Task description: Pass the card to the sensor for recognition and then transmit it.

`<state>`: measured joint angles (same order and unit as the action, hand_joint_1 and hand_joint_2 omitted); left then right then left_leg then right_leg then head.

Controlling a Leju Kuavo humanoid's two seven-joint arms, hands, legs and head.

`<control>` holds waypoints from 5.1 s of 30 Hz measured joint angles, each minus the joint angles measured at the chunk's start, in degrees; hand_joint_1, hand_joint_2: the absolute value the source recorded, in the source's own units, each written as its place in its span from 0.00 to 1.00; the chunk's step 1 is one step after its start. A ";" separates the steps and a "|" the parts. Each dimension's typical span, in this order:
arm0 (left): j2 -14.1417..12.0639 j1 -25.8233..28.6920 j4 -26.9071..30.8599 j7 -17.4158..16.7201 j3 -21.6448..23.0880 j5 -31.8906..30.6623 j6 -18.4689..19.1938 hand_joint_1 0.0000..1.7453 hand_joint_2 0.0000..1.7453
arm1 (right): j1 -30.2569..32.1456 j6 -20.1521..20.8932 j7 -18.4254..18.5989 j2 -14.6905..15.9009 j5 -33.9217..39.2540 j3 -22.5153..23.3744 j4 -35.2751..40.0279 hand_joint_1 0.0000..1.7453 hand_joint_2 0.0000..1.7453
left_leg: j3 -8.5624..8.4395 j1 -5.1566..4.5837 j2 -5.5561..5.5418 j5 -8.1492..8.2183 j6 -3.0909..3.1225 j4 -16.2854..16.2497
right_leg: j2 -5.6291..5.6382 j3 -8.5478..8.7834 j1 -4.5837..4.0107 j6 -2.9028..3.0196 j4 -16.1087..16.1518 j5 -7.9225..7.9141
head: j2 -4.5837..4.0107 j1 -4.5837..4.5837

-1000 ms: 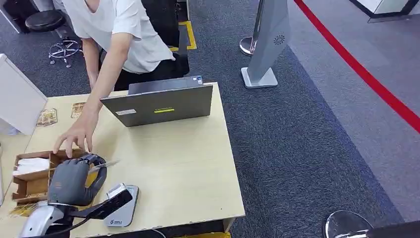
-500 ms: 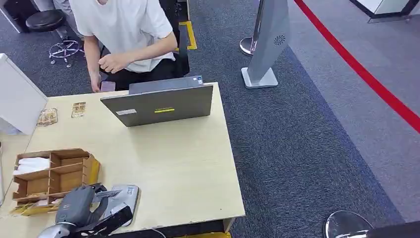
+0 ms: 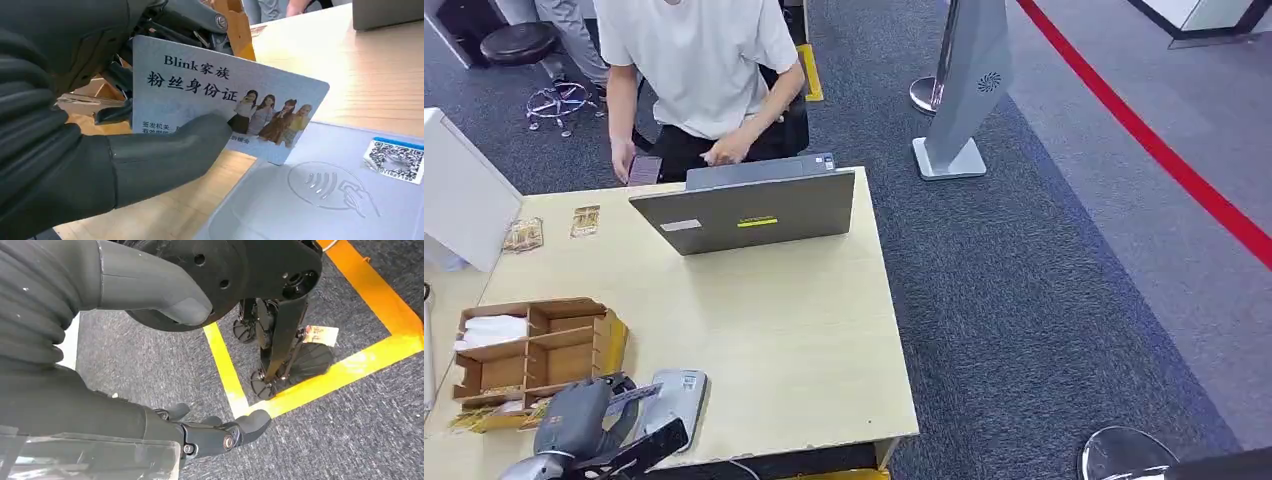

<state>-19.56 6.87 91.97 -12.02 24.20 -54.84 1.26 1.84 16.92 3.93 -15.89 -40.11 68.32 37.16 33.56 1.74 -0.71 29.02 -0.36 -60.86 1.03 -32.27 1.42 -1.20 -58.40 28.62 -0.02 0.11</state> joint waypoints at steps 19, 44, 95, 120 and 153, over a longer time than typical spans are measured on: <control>-0.18 -16.50 14.62 7.45 -7.43 -10.60 -13.13 1.00 1.00 | 0.08 1.44 -1.57 -0.26 -3.74 0.48 0.42 0.00 1.00 | 0.07 0.01 -0.14 -0.16 0.02 -0.02 | -0.14 -0.06 -0.01 0.01 -0.02 -0.09 | 0.00 -0.02; -3.52 -37.81 -8.24 2.95 -6.08 -10.99 -5.59 0.00 1.00 | -0.57 0.44 -2.64 0.15 -4.76 0.15 -4.04 0.00 1.00 | 0.17 0.00 0.07 -0.25 0.00 -0.01 | 0.17 -0.20 0.00 0.06 -0.03 -0.21 | 0.00 0.00; -9.27 12.56 19.58 -6.47 -8.50 -4.79 -1.22 0.00 1.00 | 0.23 2.91 2.56 -1.01 0.35 2.99 4.28 0.00 1.00 | 0.17 0.00 0.11 0.00 -0.02 0.01 | 0.20 -0.24 0.00 0.02 0.00 -0.02 | 0.00 0.02; 2.82 12.87 14.91 -8.53 -15.61 -14.62 -10.14 0.00 1.00 | 0.20 1.68 2.05 -1.03 -1.68 2.80 4.09 0.00 1.00 | 0.17 0.00 0.07 0.00 -0.02 0.01 | 0.17 -0.23 0.00 0.02 0.01 -0.02 | 0.00 0.02; 8.87 7.45 4.85 -8.50 -14.27 -15.08 -8.17 0.00 1.00 | 0.13 1.70 1.16 -1.03 -4.63 2.27 2.67 0.00 1.00 | 0.18 0.00 0.07 0.00 -0.02 0.01 | 0.17 -0.23 0.00 0.02 0.01 -0.02 | 0.00 0.02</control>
<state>-10.69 14.32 96.83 -20.52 9.92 -69.92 -6.91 1.96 18.62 5.09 -16.92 -44.74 70.60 39.82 33.74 1.74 -0.64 29.02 -0.38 -60.85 1.20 -32.49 1.42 -1.18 -58.40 28.60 -0.02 0.13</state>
